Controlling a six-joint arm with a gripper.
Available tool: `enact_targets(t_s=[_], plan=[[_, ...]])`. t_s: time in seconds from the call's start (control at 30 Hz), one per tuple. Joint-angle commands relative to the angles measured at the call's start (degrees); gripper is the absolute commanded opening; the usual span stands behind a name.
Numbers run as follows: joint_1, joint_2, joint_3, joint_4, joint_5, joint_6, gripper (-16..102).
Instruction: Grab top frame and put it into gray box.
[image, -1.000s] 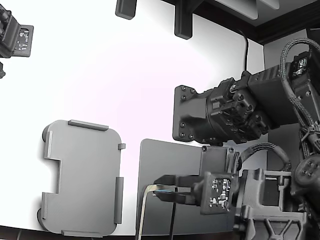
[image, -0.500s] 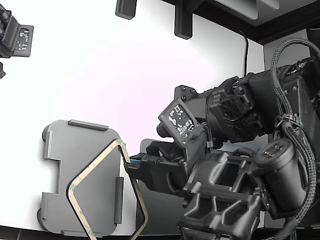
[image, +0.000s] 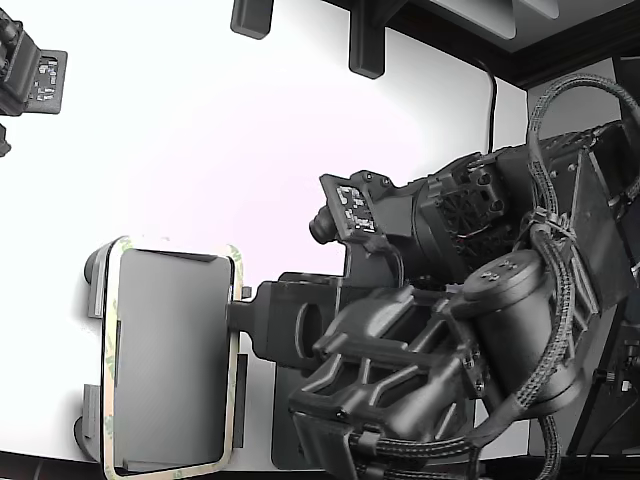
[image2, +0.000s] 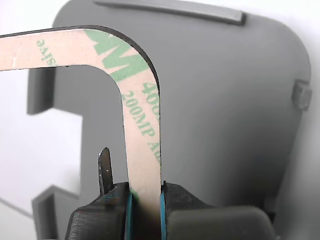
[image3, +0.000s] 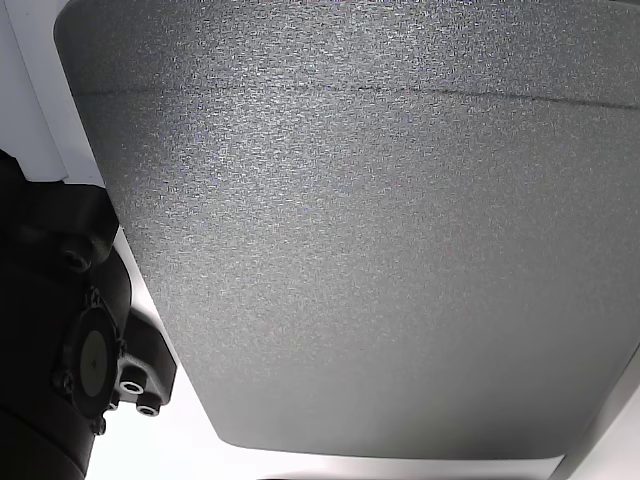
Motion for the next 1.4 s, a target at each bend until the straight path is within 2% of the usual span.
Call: enact_targets(t_s=[0.0, 0.6, 0.97, 1.37], plan=[[-1.3, -0.6, -1.8, 0.5, -2.5, 6.4, -11], [-4.9, -2.7, -0.1, 0.6, -14.4, 3.3, -12], [-8.5, -2.9, 1.7, 0.6, -17.8, -0.4, -12], [-9.2, -2.5, 4.3, 0.7, -17.8, -2.5, -12]])
